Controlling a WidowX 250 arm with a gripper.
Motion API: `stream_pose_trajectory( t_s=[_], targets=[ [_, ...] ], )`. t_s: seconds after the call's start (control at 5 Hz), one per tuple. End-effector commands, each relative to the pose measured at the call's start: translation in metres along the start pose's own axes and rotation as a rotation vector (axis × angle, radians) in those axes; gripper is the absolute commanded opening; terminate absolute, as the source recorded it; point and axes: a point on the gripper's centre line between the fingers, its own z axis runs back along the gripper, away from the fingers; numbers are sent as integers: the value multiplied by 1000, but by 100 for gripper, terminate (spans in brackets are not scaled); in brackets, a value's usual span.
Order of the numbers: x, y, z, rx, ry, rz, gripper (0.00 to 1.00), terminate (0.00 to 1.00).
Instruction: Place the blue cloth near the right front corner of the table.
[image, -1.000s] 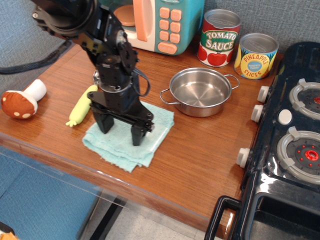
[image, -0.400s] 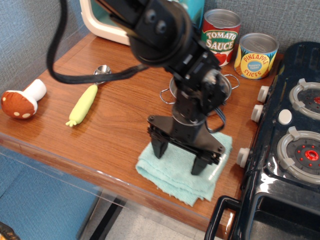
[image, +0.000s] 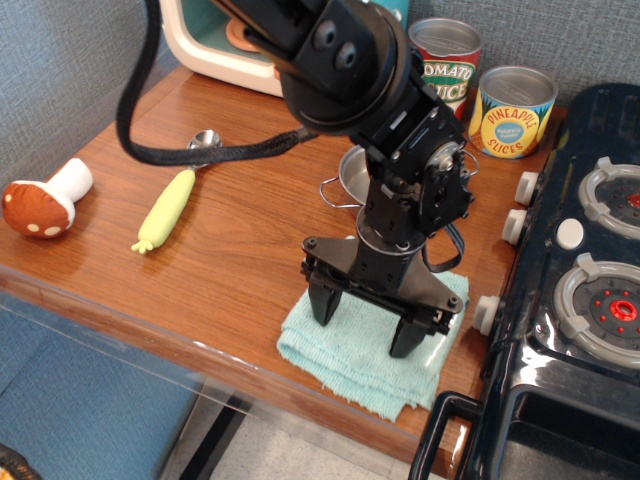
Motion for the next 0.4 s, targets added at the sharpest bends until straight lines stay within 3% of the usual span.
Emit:
stream_pose_trajectory(
  t_s=[0.0,0.2],
  targets=[
    [28,34,100,-52,-210,93,100,0],
    [23,40,128,-17,-246,112,100,0]
  ],
)
